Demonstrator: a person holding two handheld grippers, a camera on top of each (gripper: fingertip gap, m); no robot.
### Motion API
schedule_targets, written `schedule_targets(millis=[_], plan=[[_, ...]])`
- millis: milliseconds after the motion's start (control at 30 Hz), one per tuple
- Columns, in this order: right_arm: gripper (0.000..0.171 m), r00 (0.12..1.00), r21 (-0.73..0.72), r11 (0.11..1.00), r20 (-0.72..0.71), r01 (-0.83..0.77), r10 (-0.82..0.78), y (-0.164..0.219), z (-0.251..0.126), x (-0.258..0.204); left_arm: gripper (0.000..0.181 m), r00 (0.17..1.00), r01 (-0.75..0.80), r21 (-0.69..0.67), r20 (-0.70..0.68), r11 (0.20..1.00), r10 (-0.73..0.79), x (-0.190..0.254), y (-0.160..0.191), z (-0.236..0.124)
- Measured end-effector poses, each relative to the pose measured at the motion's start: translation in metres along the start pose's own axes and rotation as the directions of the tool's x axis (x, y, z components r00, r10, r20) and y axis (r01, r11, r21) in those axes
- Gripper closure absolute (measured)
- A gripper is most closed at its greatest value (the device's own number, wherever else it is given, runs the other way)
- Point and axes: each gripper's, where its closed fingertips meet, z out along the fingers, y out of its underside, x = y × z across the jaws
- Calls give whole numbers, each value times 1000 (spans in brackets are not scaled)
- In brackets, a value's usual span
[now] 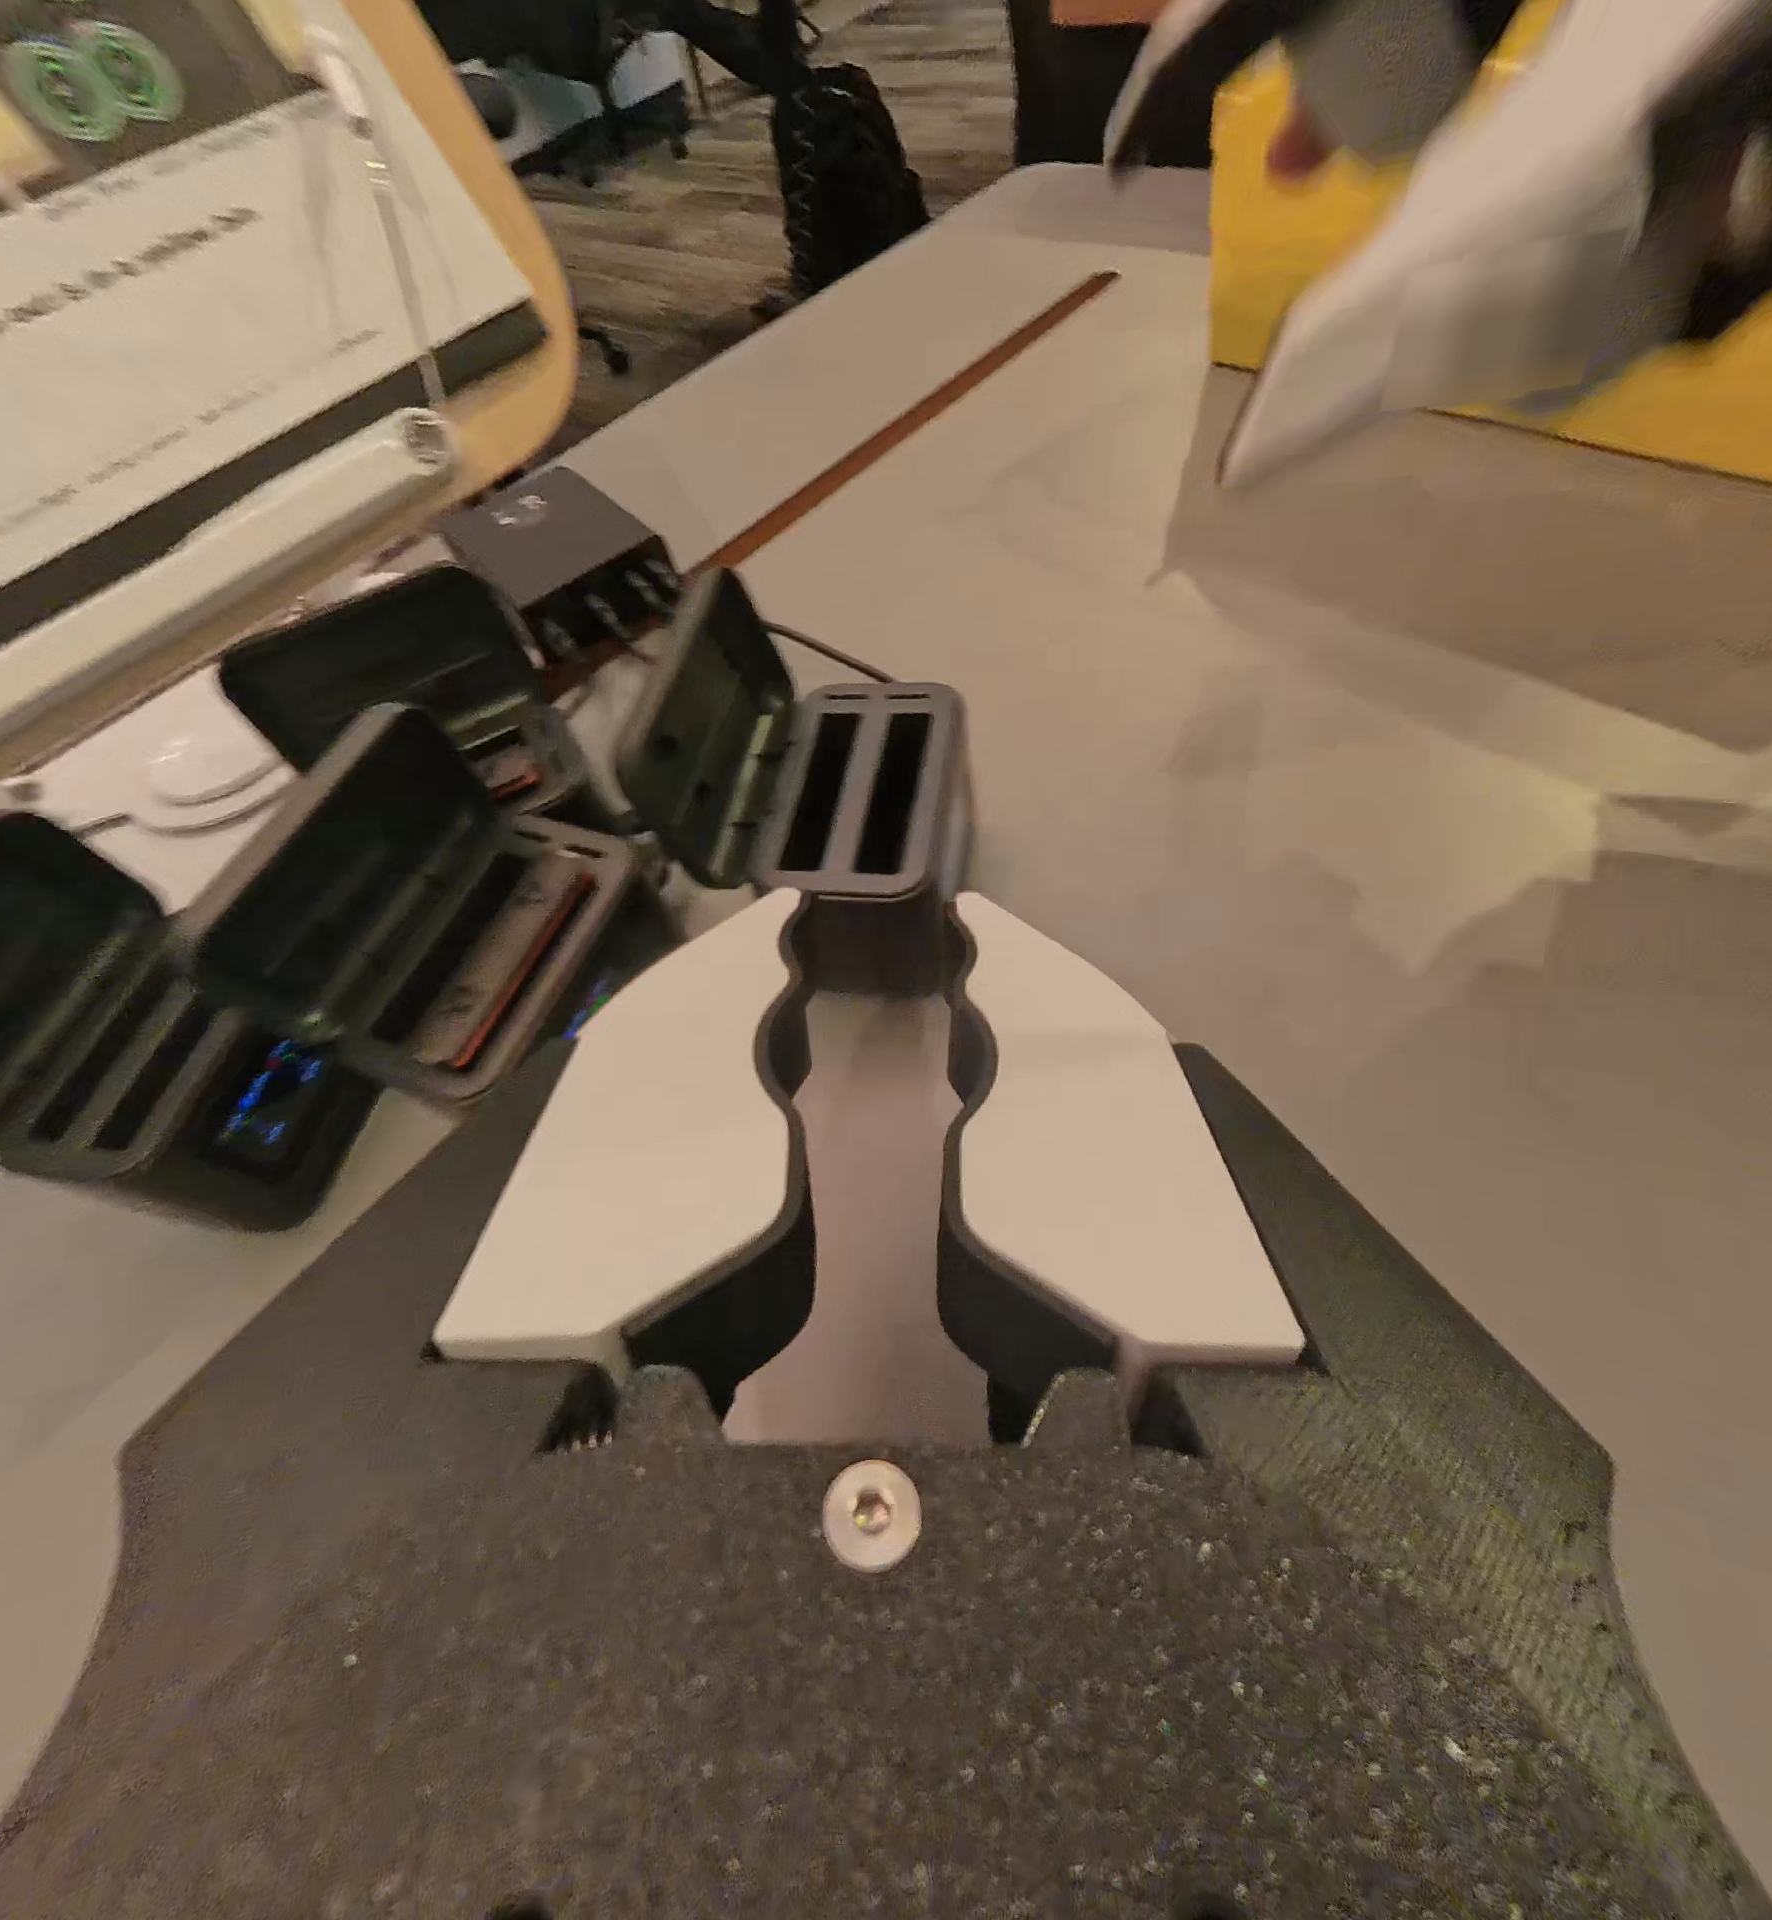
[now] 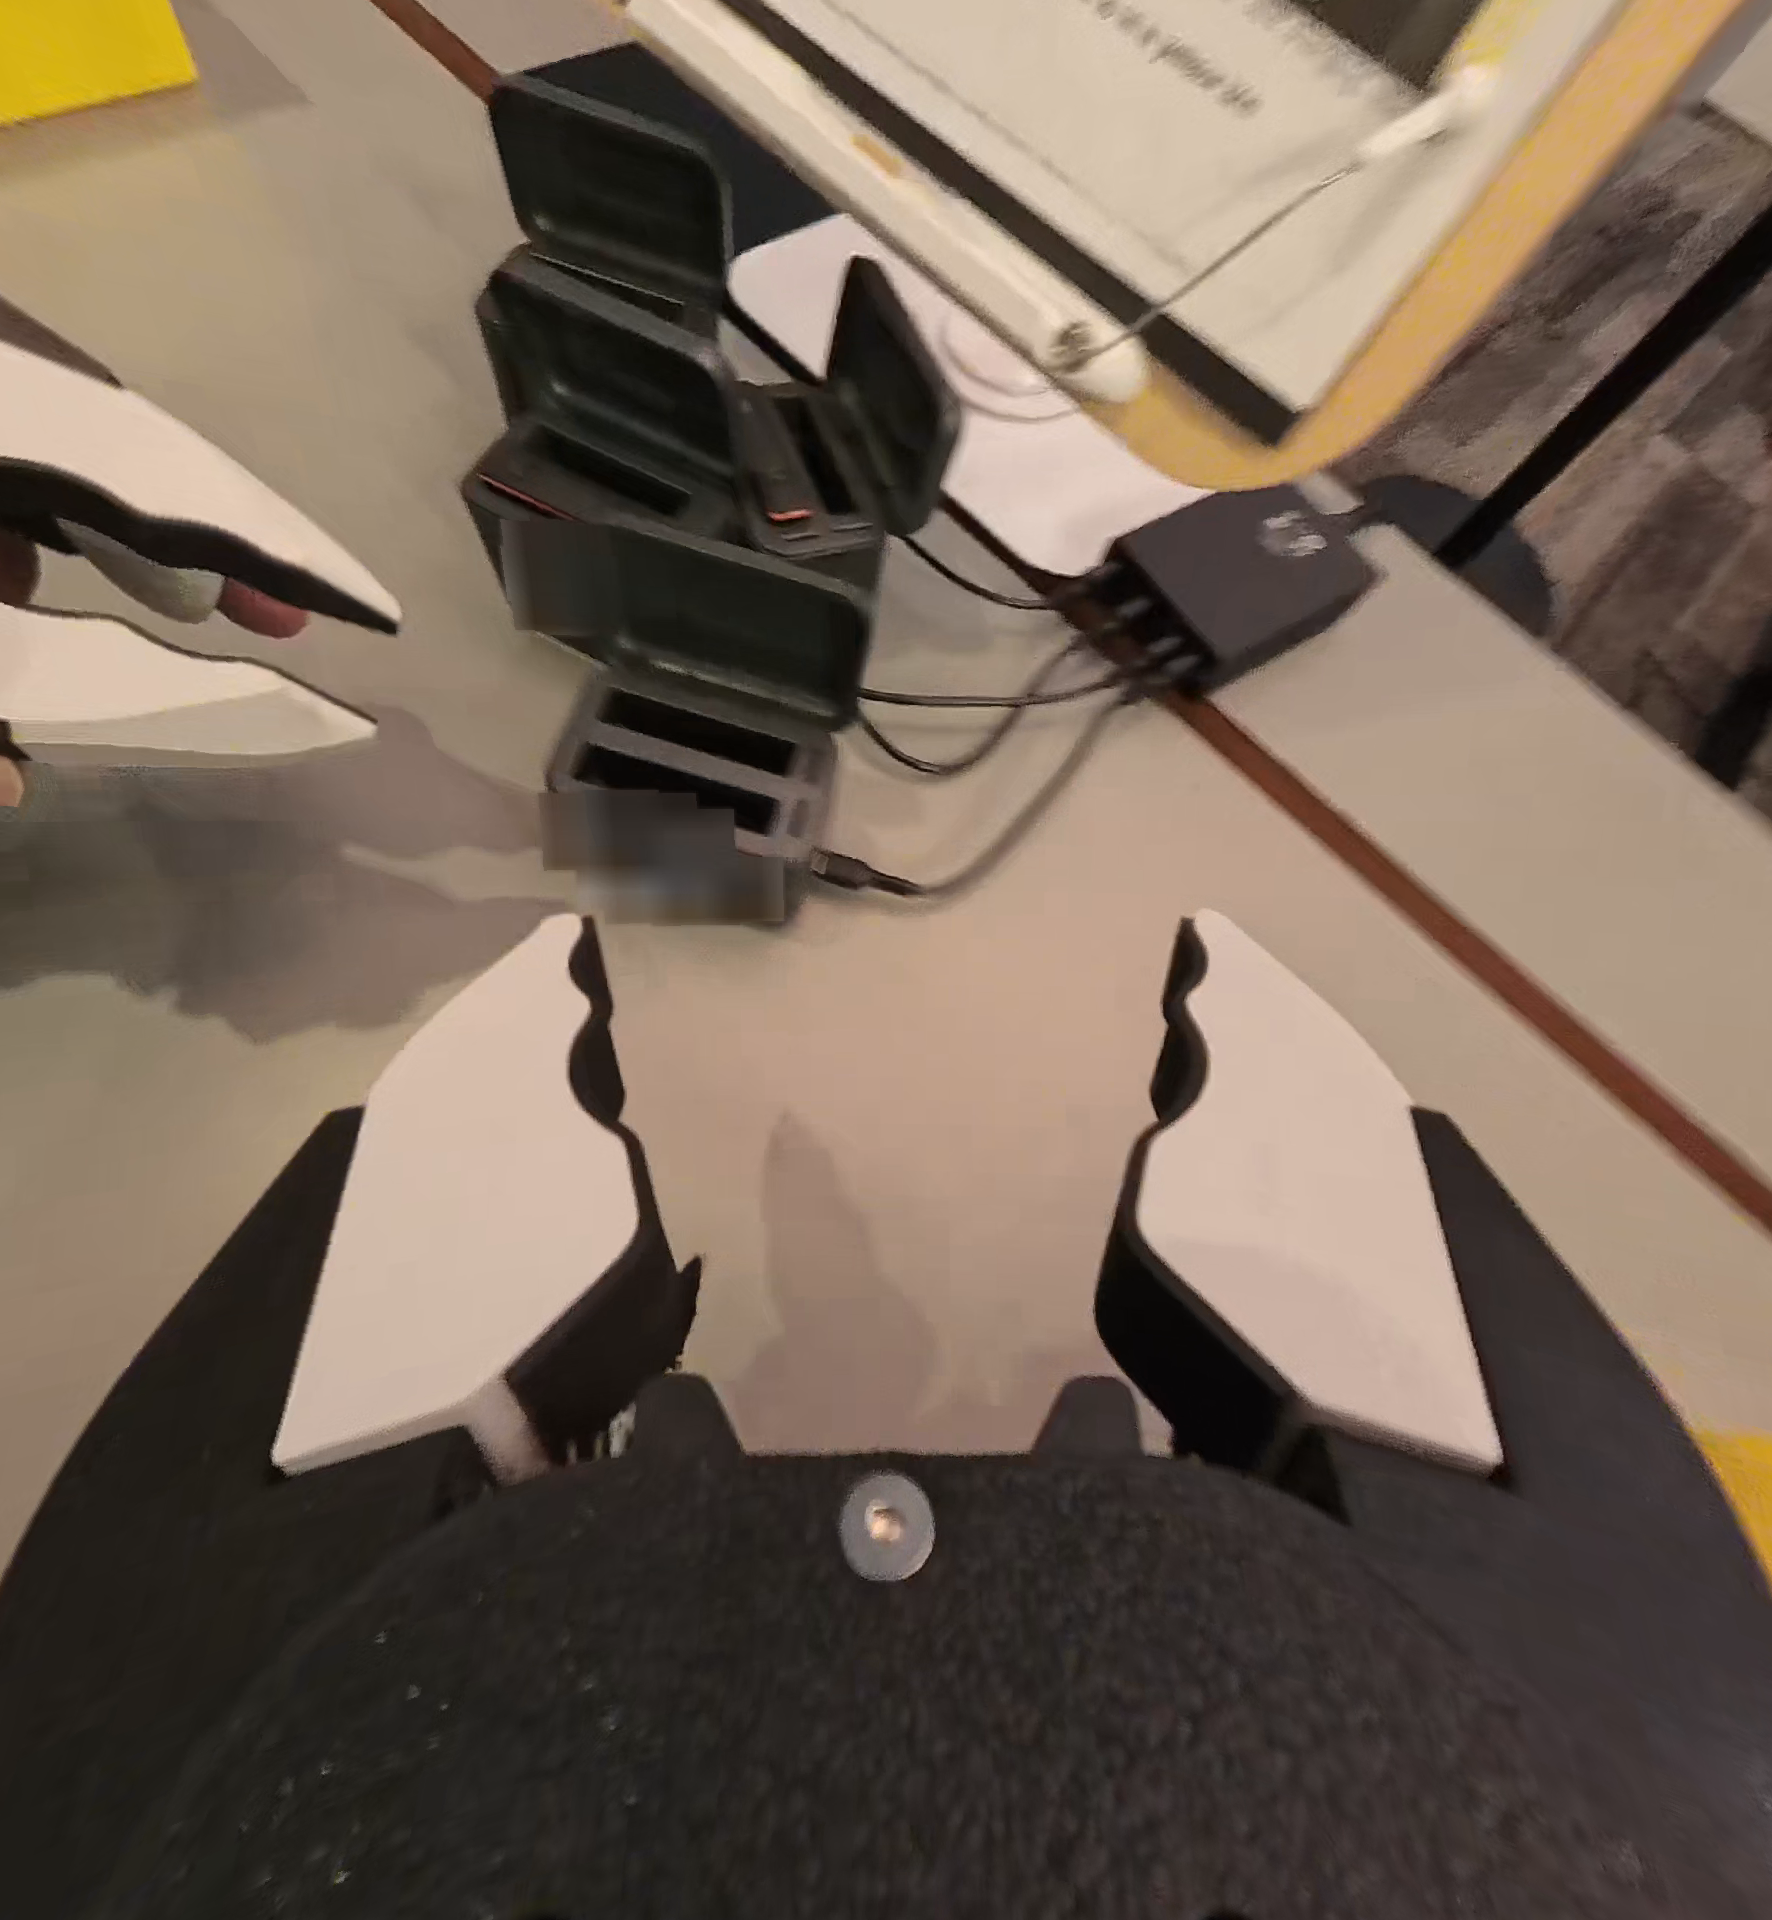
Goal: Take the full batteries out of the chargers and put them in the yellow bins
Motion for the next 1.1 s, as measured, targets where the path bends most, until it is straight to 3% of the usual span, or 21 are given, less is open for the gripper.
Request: schedule_targets(millis=[167,333,433,833,1100], plan=[[52,994,-40,994,15,-106,107,15,77,-52,160,994,55,35,92,998,-58,-37,1,-18],[55,986,-55,987,-80,-151,146,19,114,-51,160,987,81,51,136,995,-87,-56,2,-25],[78,982,-66,981,-62,-184,180,19,120,-52,160,985,84,50,144,995,-90,-59,4,-25],[79,900,-26,941,-304,-337,313,42,106,23,161,985,80,25,152,996,-83,-61,12,-21],[80,867,-1,934,-372,-356,331,44,109,47,161,986,79,15,144,997,-81,-58,14,-18]])
